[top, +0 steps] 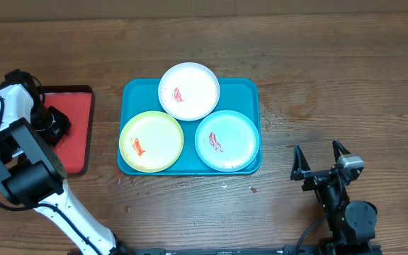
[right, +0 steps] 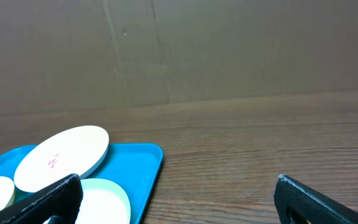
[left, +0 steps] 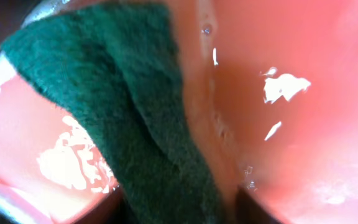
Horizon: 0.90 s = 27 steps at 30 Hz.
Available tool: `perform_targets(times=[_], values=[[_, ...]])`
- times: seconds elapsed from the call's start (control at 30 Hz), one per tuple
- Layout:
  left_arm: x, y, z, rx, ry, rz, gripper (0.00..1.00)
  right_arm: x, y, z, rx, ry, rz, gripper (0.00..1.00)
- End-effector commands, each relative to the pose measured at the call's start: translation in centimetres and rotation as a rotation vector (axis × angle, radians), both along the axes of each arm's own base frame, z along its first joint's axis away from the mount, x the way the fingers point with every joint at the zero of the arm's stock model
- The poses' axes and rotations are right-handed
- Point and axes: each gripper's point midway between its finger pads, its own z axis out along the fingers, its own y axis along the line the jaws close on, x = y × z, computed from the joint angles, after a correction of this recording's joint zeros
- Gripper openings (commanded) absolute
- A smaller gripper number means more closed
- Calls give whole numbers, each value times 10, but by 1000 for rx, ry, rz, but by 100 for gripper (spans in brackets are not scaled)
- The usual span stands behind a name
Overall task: Clean dirty plates on tray and stack at the side
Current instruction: 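Dip and rub the sponge in the basin water with the left gripper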
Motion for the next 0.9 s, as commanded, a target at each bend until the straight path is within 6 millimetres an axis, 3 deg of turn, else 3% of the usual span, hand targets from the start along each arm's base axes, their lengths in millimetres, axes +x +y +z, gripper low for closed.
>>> perform_targets(times=[0.0,0.07,0.37,0.43,0.47,0.5,0.53,0.6,0.67,0.87], values=[[-2,1,-4,-6,17,-30,12,0,-1,-1,1,-6,-5,100],[-3,1,-4,-8,21,-30,4,0,-1,-1,1,-6,-5,100],[5,7,-5,13,-14,-22,5,0,-1,-1,1,-6,-5,100],[11,11,-5,29,-41,-20,12,0,-1,-1,1,-6,-5,100],[14,14,-5,37,-53,-19,28,0,-1,-1,1,-6,-5,100],[17,16,-5,46,-68,-19,68,0,-1,-1,1,-6,-5,100],[20,17,-5,51,-78,-19,76,0,-1,-1,1,-6,-5,100],[23,19,-4,60,-93,-19,83,0,-1,-1,1,-6,-5,100],[26,21,-4,67,-104,-18,100,0,-1,-1,1,-6,-5,100],[33,25,-4,86,-137,14,100,0,-1,-1,1,-6,-5,100]])
